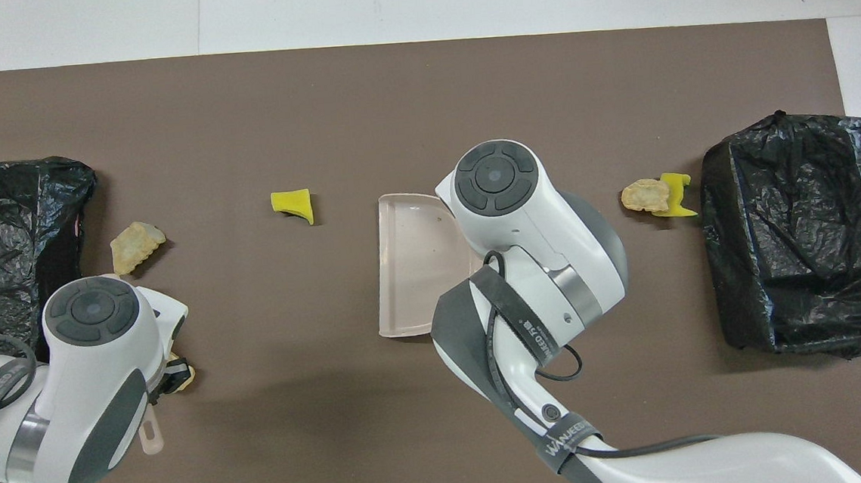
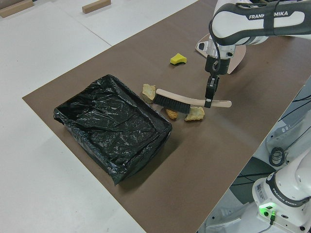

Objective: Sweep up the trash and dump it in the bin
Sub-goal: 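Sweep the bread pieces toward the dustpan with the brush in the left gripper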

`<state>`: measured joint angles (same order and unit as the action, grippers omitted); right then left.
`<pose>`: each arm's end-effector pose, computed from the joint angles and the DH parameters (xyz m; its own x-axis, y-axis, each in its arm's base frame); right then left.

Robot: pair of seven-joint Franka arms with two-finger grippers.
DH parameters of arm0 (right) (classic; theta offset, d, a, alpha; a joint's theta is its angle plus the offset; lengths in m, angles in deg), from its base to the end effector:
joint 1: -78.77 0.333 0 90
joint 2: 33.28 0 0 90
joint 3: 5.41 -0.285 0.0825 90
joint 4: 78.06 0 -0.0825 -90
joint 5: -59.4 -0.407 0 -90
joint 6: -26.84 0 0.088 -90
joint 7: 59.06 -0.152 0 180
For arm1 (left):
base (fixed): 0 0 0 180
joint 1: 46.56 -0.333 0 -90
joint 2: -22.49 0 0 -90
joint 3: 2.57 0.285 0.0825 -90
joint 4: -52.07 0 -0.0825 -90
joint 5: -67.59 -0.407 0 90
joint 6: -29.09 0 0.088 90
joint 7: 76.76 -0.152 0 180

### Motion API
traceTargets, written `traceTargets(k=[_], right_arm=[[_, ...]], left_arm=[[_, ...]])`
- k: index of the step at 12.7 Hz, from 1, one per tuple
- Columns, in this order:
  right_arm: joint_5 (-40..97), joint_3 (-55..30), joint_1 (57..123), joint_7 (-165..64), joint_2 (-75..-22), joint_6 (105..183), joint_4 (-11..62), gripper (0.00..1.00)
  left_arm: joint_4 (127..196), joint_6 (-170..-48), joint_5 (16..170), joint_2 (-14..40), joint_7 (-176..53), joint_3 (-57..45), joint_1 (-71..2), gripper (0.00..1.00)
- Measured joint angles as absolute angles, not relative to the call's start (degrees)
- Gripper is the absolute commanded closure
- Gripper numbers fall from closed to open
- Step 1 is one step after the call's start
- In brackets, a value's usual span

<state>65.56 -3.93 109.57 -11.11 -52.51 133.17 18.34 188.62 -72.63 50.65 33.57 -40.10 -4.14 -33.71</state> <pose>0.5614 0.3012 0.3098 0.1738 0.9668 -0.1874 0.9812 -0.1862 -0.0507 0.4243 -0.0692 0.2898 0.9354 0.3016 -0.1845 0.1961 -0.8767 -0.4394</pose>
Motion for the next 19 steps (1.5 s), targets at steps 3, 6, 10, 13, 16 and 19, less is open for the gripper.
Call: traceTargets(k=[3,6,10,13,16,19], right_arm=[[65.31,-3.92,109.57,-11.11,-52.51,133.74,18.84,1.0],[65.2,-3.93,109.57,-11.11,-52.51,133.79,18.88,1.0],[65.18,-3.91,109.57,-11.11,-52.51,133.86,19.13,1.0],[65.15,-3.9,109.55,-11.11,-52.51,133.92,19.2,1.0],[65.1,-3.9,109.52,-11.11,-52.51,133.94,19.24,1.0],[65.0,-3.91,109.41,-11.11,-52.54,134.13,19.46,1.0]], left_arm=[[191.89,-74.43,51.49,36.42,-41.14,-4.18,-35.51,1.0],[193.16,-80.53,60.2,36.78,-40.97,-4.77,-35.55,1.0],[192.62,-86.3,69.8,35.8,-40.97,-5.58,-32.7,1.0],[186.46,-83.67,73.23,33.11,-40.51,-5.66,-31.31,1.0],[179.37,-72.49,73.48,33.15,-40.74,-4.61,-32.62,1.0],[182.71,-69.85,70.75,35.3,-47.62,-4.11,-39.1,1.0]])
